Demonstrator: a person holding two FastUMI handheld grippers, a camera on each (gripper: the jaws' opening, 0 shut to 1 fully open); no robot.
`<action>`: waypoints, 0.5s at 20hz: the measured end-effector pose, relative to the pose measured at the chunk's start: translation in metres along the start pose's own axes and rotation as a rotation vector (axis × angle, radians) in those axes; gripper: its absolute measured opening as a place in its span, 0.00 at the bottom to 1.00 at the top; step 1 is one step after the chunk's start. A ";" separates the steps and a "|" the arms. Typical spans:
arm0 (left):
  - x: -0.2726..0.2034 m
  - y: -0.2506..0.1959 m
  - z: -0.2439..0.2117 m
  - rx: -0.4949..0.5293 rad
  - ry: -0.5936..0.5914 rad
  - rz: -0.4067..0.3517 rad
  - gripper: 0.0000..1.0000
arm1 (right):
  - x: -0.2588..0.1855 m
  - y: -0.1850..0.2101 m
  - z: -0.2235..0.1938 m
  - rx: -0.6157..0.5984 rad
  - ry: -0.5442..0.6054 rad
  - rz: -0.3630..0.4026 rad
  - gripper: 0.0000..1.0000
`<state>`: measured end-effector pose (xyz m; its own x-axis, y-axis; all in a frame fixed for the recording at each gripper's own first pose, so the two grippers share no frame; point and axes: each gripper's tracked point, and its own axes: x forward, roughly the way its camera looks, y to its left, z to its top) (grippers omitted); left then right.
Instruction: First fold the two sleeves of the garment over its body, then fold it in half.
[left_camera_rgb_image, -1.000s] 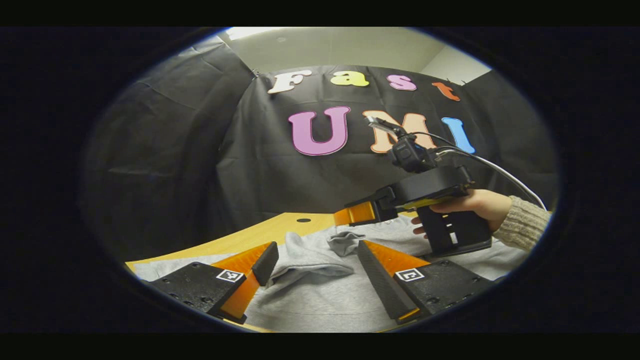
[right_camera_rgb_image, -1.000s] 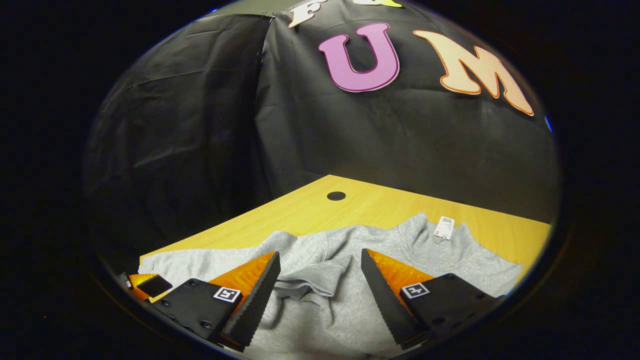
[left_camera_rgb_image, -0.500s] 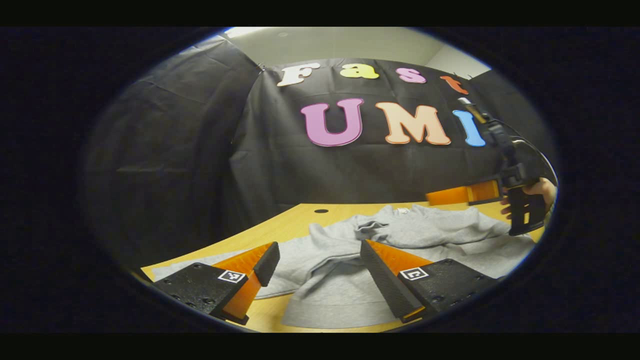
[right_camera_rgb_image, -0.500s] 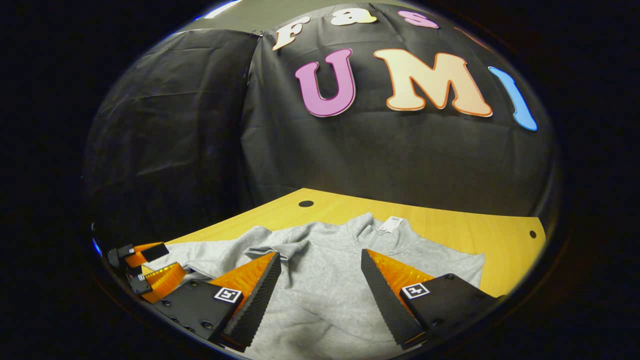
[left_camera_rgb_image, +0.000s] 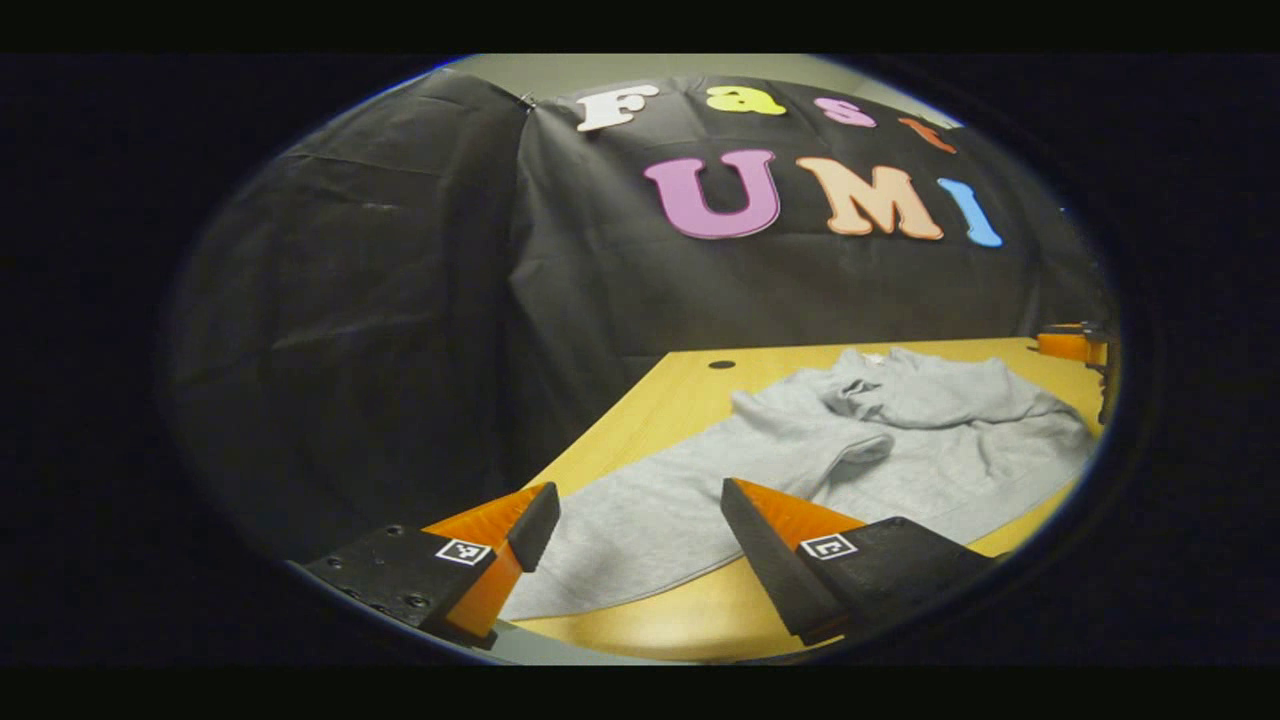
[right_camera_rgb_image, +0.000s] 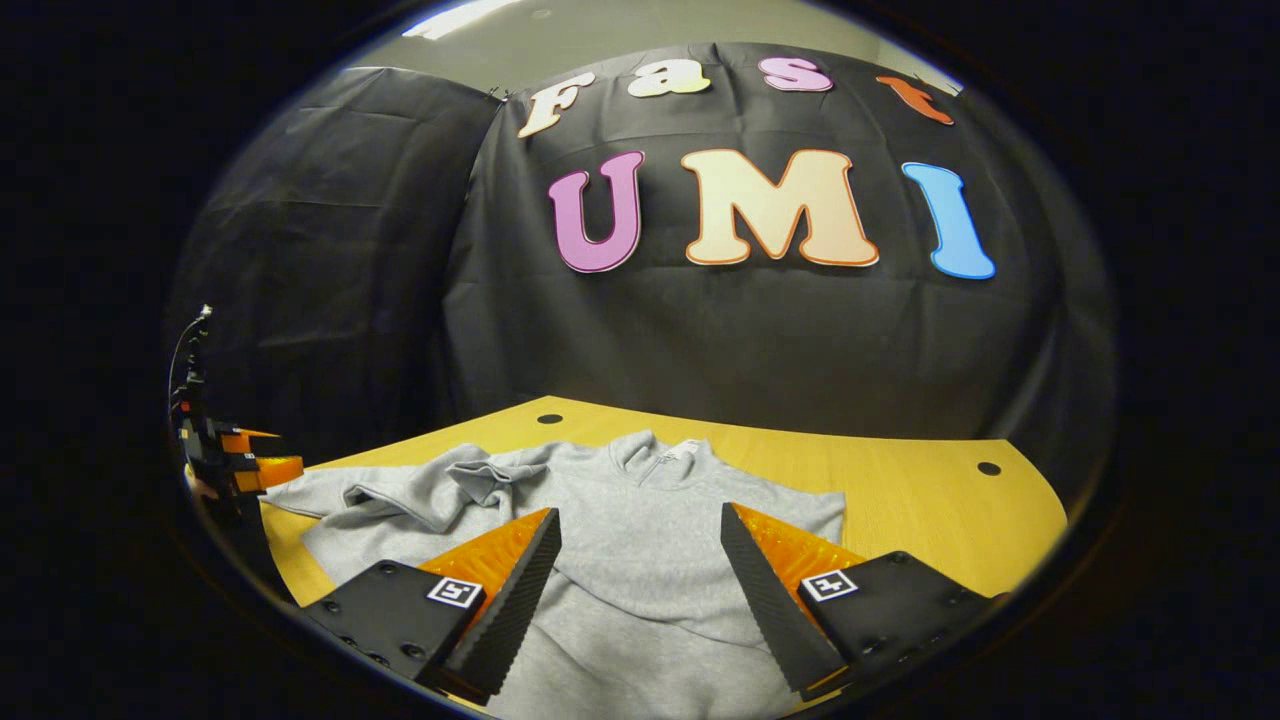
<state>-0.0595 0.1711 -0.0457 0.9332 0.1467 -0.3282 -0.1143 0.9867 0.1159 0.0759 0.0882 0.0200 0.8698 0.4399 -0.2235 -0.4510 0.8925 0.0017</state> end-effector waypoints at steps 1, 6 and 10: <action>-0.001 0.007 -0.009 0.001 0.033 0.006 0.96 | -0.007 0.000 -0.004 0.008 0.000 0.001 0.99; -0.002 0.034 -0.037 0.003 0.136 0.041 0.96 | -0.028 -0.016 -0.013 0.018 -0.005 -0.040 0.99; 0.000 0.039 -0.052 -0.019 0.188 0.038 0.96 | -0.037 -0.020 -0.015 0.011 -0.023 -0.067 1.00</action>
<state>-0.0812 0.2129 -0.0903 0.8479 0.1927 -0.4939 -0.1563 0.9811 0.1144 0.0498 0.0524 0.0136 0.9025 0.3808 -0.2013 -0.3891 0.9212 -0.0018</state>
